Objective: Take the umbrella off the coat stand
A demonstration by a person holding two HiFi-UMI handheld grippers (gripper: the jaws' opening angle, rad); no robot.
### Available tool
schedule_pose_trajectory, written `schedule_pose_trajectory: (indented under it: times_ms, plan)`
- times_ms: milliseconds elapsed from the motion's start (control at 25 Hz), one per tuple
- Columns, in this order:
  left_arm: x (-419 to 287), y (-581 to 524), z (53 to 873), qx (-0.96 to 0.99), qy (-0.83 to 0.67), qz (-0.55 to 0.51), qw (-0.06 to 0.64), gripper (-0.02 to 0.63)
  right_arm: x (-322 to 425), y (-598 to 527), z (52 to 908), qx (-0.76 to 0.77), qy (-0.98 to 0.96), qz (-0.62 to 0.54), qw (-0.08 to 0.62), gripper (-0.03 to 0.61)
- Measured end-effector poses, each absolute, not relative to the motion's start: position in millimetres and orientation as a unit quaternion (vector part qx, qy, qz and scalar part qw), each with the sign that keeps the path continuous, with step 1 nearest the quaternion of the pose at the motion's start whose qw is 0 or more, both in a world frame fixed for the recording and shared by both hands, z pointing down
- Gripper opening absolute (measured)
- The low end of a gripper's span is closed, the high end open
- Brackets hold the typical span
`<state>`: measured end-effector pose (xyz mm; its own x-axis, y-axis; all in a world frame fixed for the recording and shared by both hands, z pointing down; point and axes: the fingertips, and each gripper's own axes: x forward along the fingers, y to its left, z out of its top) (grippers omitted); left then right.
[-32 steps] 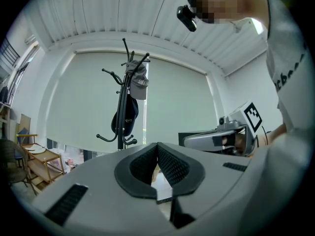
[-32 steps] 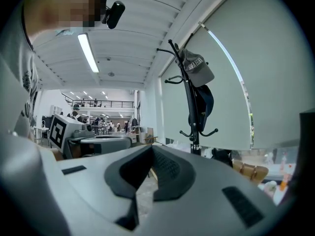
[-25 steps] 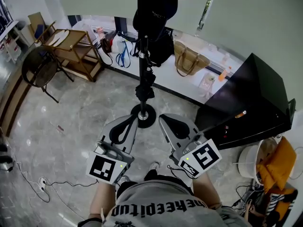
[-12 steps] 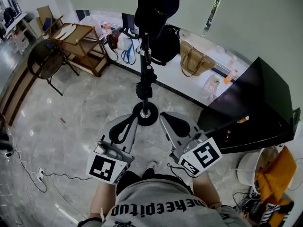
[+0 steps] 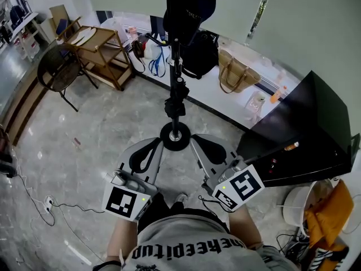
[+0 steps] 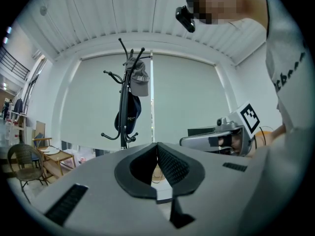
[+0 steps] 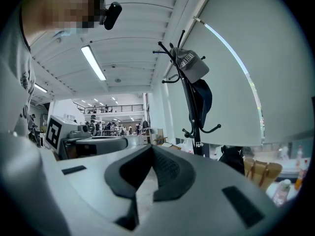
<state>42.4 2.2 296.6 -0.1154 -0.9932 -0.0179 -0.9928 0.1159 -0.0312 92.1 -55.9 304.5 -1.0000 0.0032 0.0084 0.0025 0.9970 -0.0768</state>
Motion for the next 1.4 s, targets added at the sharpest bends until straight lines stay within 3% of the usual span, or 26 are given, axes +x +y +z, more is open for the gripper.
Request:
schedule_pose_trajectory:
  times_ms: [1400]
  plan:
    - [-69,-50,291,-0.76,0.65,-0.005,0.011,0.016,-5,-97,298,0.135,-0.99,0.043,0.005,0.011]
